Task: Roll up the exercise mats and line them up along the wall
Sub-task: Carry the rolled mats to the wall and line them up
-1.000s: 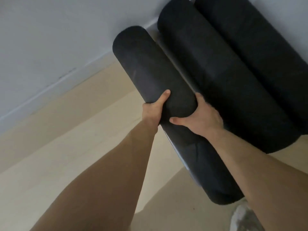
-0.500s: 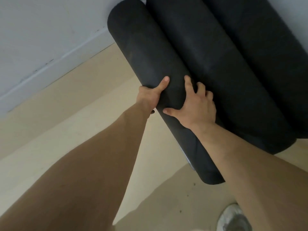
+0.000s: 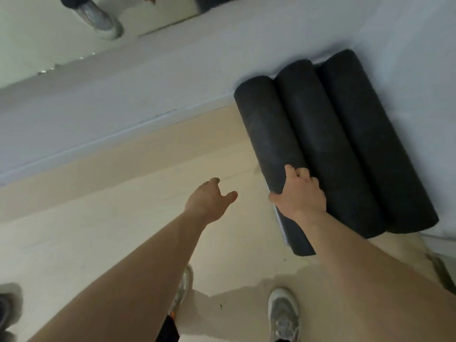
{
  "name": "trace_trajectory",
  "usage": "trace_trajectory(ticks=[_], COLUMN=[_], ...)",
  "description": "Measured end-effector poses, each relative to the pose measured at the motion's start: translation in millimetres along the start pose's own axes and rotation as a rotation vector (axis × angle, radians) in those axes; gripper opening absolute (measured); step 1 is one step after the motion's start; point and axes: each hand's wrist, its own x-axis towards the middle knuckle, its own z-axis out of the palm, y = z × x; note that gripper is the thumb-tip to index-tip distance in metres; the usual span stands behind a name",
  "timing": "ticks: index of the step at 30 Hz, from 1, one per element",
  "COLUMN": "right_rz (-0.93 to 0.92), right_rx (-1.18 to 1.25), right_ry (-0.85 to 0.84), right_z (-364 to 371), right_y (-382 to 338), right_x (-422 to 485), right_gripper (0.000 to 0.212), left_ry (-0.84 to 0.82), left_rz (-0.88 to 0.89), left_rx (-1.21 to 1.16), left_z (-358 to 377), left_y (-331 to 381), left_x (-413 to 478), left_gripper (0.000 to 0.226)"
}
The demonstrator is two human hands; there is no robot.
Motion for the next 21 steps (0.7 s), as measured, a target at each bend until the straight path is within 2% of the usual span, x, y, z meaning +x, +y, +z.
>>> trace_trajectory(ticks=[4,11,16,21], right_rz=[-0.187,-0.497,-0.725,-0.921], right_rx=[-0.146,-0.396,-0.503,-0.626], right_ry=[-0.056,-0.086,-0.120,-0.183], right_z=[-30,-25,57,172], right_y=[-62,-190,-299,-383], right_x=[-60,-197,-320,-465], right_gripper=[0.069,0.072,0.071,0.070], left_ry=[0.126,0.288,0.432,0.486], left_rz=[-0.111,-0.304,-0.440,-0.607], left_rx=[-0.220,-0.544,-0.665,-0.764], left_z=[-31,-57,-49,12], left_y=[-36,-149,-299,-462], left_x=[-78,-233,-342,-475], left_gripper=[0.071,0.070,0.067,0.065])
